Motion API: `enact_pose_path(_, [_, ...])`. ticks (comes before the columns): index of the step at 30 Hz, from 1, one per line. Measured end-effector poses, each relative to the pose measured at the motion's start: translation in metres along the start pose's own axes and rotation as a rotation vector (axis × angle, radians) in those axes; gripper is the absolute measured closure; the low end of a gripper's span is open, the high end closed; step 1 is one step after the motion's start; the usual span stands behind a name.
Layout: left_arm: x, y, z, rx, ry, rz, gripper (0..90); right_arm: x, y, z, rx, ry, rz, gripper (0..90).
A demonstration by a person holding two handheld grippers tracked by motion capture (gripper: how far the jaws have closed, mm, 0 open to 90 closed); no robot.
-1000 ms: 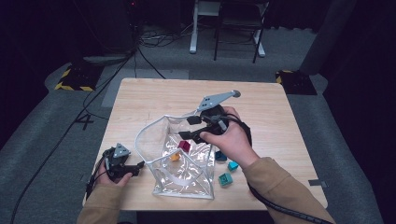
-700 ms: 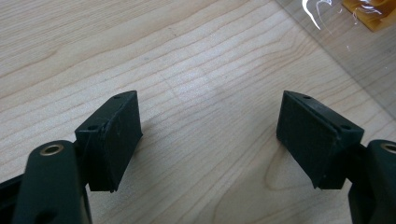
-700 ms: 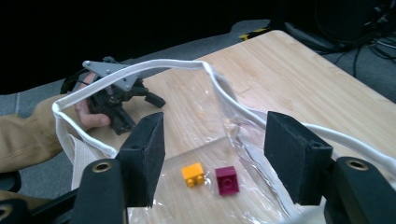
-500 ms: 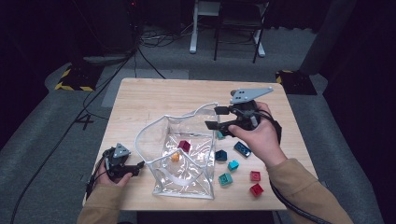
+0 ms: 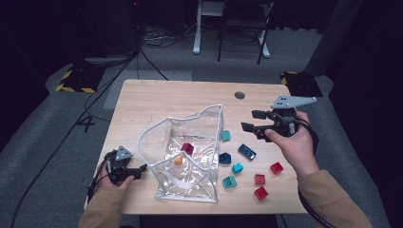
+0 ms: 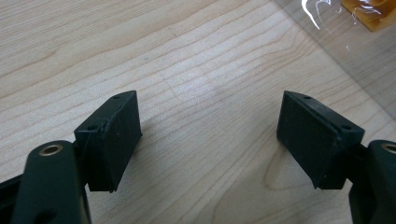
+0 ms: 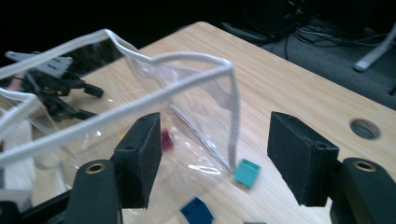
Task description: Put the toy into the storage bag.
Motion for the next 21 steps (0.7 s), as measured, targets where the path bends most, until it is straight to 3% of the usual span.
enact_pose_path(6, [0.0, 0.0, 0.0, -0.002, 0.0, -0.001, 21.9, 0.012, 0.022, -0.022, -0.046, -0.022, -0.056, 34.7])
enact_pose_path(13, [0.003, -0.003, -0.002, -0.003, -0.003, -0.024, 21.8, 0.021, 0.037, -0.044, -0.09, -0.031, -0.089, 33.6])
enact_pose_path(21, [0.003, -0.004, -0.003, -0.012, -0.01, -0.009, 21.7, 0.029, 0.049, -0.071, -0.123, -0.052, -0.125, 32.9])
Point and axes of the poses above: each handheld gripper's, and its own axes: x roughly backward along the jaws, z roughly out of its top, y roughly to its right, the point moved 8 cm from there along -x, roughly forward along the jaws, and after that the axes turned 6 degrees about x, right-handed, at the moved point
